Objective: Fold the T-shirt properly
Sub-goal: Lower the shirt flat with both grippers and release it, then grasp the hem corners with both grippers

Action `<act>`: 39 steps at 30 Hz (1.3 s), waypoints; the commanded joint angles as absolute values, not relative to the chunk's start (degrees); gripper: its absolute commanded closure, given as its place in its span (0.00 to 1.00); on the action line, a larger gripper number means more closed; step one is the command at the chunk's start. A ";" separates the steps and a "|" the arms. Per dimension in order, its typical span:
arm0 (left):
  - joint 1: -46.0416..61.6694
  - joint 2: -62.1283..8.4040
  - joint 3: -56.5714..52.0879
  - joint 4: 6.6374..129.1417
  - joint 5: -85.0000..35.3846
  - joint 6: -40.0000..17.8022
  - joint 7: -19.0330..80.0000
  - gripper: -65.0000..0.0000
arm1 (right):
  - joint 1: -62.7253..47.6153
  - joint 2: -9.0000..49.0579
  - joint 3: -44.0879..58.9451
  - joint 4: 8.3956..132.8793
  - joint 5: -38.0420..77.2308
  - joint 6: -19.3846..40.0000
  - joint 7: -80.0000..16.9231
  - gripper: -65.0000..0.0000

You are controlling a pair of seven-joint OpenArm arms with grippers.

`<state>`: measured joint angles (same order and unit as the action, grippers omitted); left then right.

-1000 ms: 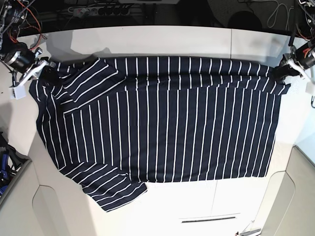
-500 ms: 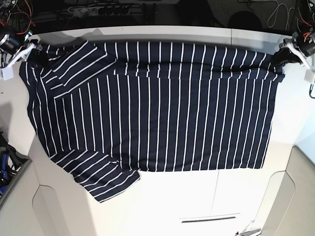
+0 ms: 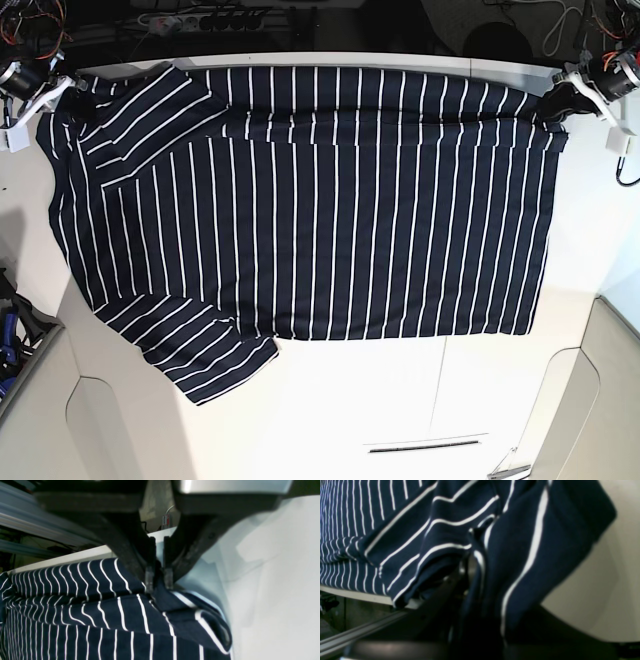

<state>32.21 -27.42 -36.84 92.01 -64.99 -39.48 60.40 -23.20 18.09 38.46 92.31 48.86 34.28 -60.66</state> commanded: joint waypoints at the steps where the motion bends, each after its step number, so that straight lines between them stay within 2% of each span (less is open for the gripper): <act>1: 32.40 -28.08 -37.52 92.84 -65.36 -40.00 59.53 1.00 | -23.35 19.20 39.05 93.23 48.80 34.24 -59.55 0.86; 2: 32.40 -28.10 -37.52 92.84 -65.08 -40.00 59.40 1.00 | -23.35 19.20 39.05 93.23 48.62 34.24 -59.55 0.75; 4: 32.40 -28.10 -37.52 92.84 -65.01 -40.00 59.40 0.83 | -23.35 19.22 39.07 93.23 48.62 34.24 -59.55 0.56; 6: 32.40 -28.10 -37.54 92.84 -65.04 -40.00 59.42 0.64 | -23.33 19.22 39.42 93.23 48.64 34.24 -59.53 0.45; 7: 32.40 -28.12 -37.54 92.84 -65.01 -40.00 59.53 0.60 | -23.31 19.22 39.92 93.25 48.64 34.24 -59.44 0.42; 16: 32.38 -28.12 -44.64 92.84 -66.46 -40.00 59.59 0.59 | -23.14 19.57 53.63 93.34 52.47 34.26 -56.80 0.43; 21: 31.81 -28.45 -50.46 92.84 -67.07 -40.00 58.06 0.59 | -19.70 22.20 58.50 93.32 52.71 34.26 -56.34 0.43; 29: 31.22 -29.58 -55.27 92.84 -67.18 -40.00 57.65 0.59 | -12.53 25.56 58.70 93.32 49.84 33.67 -52.64 0.43; 39: 25.08 -30.74 -54.15 92.84 -66.89 -40.00 56.01 0.51 | -2.07 25.67 51.53 91.07 43.05 33.63 -48.88 0.43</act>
